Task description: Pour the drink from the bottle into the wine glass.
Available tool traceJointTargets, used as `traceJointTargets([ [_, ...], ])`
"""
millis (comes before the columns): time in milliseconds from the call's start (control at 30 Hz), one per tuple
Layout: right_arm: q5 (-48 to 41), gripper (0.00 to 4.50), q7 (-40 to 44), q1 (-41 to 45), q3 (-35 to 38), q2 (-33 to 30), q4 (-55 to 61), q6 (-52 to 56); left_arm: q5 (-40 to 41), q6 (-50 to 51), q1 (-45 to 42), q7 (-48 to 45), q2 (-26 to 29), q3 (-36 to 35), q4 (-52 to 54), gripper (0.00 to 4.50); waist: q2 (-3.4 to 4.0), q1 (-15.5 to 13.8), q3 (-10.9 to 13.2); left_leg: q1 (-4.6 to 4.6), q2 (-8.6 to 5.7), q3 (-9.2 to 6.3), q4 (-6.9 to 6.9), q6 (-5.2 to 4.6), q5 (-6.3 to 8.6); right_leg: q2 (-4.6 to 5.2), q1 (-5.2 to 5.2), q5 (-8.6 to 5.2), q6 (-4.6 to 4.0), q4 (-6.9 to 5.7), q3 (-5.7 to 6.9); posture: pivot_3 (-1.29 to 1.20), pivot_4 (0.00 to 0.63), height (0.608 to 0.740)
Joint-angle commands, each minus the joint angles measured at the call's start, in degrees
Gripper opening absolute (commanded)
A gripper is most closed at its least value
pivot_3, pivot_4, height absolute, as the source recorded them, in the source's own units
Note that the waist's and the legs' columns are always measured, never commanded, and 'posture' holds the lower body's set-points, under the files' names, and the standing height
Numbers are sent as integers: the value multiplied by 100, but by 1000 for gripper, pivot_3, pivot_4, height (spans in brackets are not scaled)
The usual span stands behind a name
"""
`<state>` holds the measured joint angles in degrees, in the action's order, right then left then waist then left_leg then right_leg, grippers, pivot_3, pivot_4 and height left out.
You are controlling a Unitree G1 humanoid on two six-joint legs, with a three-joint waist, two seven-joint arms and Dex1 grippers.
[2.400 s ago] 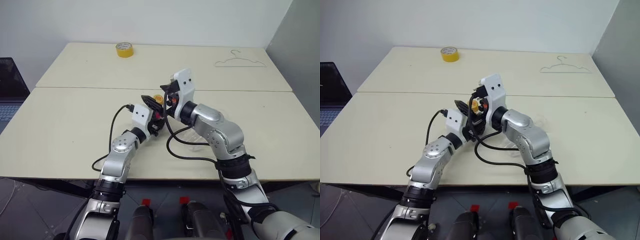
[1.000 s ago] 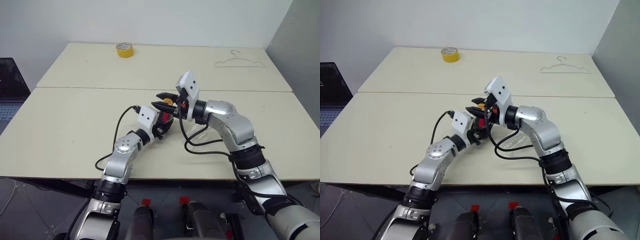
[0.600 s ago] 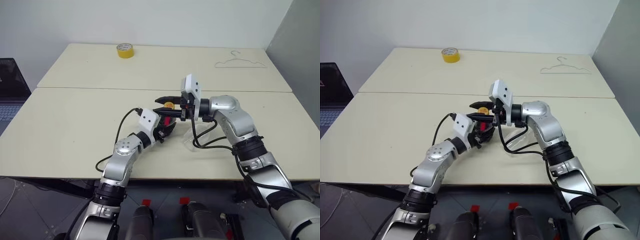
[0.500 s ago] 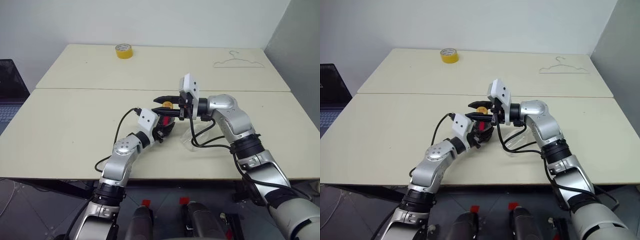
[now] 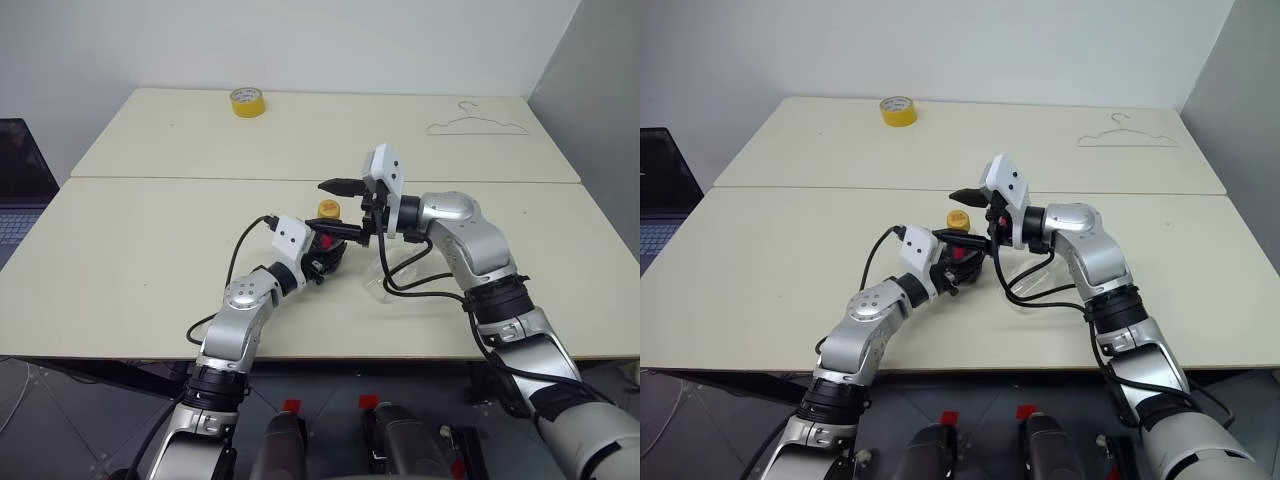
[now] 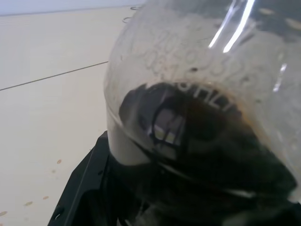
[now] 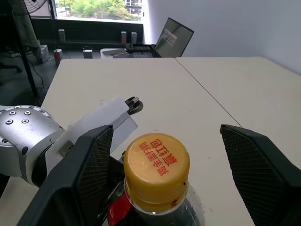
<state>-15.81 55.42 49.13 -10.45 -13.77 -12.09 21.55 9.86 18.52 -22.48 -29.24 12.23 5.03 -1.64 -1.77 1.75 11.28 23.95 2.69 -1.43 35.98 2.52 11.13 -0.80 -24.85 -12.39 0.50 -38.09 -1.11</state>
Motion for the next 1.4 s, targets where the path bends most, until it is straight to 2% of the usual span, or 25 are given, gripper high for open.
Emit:
traceJointTargets([
  [33,-238,3922,-239,-98,110,107,570,399,40,-118,-73,51,-19,-55,292,2515,0,-6,0,0,0,0,0,0,0,0,0,0,0,0,0,0,150,740],
  [267,-54,3922,-1339,-168,114,511,780,880,17,-146,-89,79,-48,-18,242,2515,0,2,0,0,0,0,-1,0,0,-1,-3,0,0,-1,-1,0,150,740],
  [533,-103,3922,-1950,-117,201,723,823,1100,16,-149,-101,92,-46,-11,224,2515,0,-3,0,4,0,2,0,0,0,1,-3,0,0,3,-2,0,150,740],
  [1333,-666,3922,-1481,-488,418,172,1396,1415,-16,-209,-119,57,32,1,127,2515,0,-1,0,5,0,2,-1,0,0,0,-3,0,0,5,-2,0,150,740],
  [1400,-723,3540,-1438,-518,426,121,1445,1431,-16,-207,-117,54,39,3,128,2515,0,-1,0,5,0,2,-1,0,0,0,-3,0,0,5,-1,0,150,740],
])
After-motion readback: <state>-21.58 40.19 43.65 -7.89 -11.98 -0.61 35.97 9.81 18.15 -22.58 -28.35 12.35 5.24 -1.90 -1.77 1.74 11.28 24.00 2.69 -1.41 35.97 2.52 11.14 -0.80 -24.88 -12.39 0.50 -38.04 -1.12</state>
